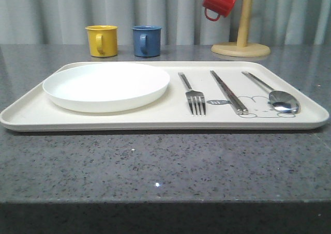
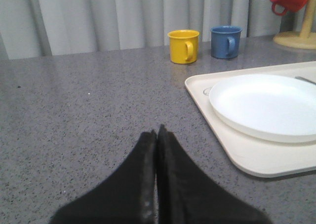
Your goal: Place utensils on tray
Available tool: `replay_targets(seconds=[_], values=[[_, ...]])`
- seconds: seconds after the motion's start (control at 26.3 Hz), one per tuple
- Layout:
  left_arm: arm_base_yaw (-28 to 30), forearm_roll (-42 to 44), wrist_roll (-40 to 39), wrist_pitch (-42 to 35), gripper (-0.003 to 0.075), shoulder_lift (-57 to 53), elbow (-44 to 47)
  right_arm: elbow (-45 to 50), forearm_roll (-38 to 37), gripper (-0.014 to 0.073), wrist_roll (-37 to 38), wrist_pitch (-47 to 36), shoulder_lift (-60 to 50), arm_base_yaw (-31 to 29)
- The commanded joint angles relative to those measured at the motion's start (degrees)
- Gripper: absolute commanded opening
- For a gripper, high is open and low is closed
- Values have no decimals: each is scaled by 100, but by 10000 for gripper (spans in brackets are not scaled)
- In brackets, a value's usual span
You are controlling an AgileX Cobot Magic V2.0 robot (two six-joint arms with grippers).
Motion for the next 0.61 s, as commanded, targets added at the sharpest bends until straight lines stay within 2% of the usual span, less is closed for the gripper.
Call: replay_targets(seconds=[0.0,0.3,0.57], values=[[21,127,-67,-1006,-18,-141,305,-136,-98,-74,-41,-432,66,-13],[21,140,-67,-2374,-18,-141,1296,-136,-98,-74,-41,-432,66,-13],[21,119,-67,-2300,-18,-131,1273,-136,-98,-74,-41,-432,66,-13]])
